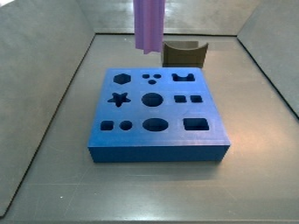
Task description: Insert the star object.
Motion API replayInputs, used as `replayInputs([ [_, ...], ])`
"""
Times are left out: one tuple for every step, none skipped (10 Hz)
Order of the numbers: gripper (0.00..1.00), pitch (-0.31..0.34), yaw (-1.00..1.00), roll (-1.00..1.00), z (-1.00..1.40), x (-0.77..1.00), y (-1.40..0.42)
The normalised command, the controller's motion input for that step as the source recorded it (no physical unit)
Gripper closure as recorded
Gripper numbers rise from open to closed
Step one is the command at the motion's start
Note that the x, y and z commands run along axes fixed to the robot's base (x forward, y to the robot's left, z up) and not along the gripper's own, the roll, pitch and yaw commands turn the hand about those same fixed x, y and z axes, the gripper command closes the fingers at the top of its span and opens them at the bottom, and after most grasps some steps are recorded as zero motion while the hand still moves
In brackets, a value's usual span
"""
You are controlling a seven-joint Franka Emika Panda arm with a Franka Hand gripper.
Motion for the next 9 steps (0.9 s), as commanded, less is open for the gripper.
replayInputs([
  [1.0, 0.0, 0.25, 0.09, -0.27, 0.0, 0.11],
  [1.0, -0.116, 0.61, 0.06, -0.75, -0.31, 0.29],
  [1.0, -0.127, 0.63, 0.07, -0.95, -0.41, 0.21],
  [1.0, -0.086, 0.59, 0.04, -1.0, -0.49, 0.14],
  [1.0, -0.116, 0.42, 0.02, -1.0, -0.57, 0.0],
  [1.0, -0.127, 0.38, 0.0, -0.88, -0.52, 0.0],
  [1.0, -0.116, 0.31, -0.07, -0.55, -0.2, -0.21],
  [1.0, -0.131, 0.15, -0.04, -0.26, -0.06, -0.26],
  [1.0, -0.091, 0.14, -0.02, -0.38, 0.0, -0.18],
])
